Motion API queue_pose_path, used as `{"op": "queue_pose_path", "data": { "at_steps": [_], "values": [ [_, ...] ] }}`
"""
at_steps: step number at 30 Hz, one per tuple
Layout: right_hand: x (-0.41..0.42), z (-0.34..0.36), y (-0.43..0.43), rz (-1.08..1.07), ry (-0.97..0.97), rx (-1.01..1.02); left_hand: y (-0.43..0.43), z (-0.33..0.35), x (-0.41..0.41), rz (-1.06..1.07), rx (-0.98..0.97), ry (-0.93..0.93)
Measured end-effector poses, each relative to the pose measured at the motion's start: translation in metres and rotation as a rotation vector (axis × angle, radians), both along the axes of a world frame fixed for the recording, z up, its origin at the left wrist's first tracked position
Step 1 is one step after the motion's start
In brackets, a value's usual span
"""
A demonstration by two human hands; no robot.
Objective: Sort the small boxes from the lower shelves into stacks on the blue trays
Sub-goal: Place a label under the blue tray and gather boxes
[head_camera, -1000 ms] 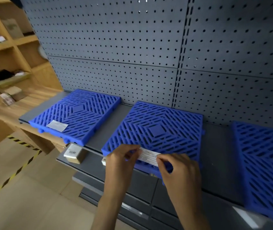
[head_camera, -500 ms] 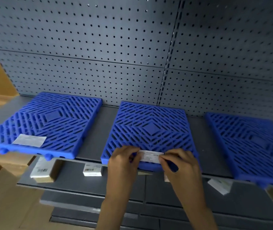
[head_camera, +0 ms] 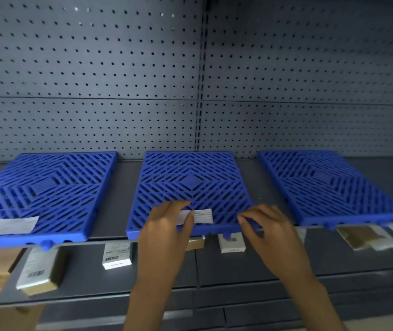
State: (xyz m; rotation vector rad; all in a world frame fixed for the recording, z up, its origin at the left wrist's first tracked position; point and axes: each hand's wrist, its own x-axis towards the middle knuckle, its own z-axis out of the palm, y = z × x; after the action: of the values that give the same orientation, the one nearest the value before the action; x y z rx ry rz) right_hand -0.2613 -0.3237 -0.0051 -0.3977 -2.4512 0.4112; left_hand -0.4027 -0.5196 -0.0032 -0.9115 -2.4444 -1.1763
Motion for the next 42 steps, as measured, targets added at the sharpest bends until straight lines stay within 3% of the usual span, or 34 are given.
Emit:
{"op": "queue_pose_path", "data": {
  "at_steps": [9,17,25,33,42],
  "values": [
    [0.119,0.013,0.070,-0.210,-0.089,-0.015,0.099,0.003,0.084,-0.299,-0.311,0.255],
    [0.256,0.006,0.152,-0.353,-0.123,-0.009,0.211,0.017,0.208,-0.453,-0.364,0.345],
    [0.366,-0.007,0.224,-0.489,-0.173,-0.098,0.309,0.014,0.310,-0.556,-0.403,0.309],
    [0.411,-0.015,0.297,-0.565,-0.213,-0.146,0.403,0.008,0.349,-0.626,-0.451,0.305],
    [0.402,-0.007,0.398,-0.537,-0.272,-0.125,0.515,0.001,0.336,-0.603,-0.376,0.197]
  ]
}}
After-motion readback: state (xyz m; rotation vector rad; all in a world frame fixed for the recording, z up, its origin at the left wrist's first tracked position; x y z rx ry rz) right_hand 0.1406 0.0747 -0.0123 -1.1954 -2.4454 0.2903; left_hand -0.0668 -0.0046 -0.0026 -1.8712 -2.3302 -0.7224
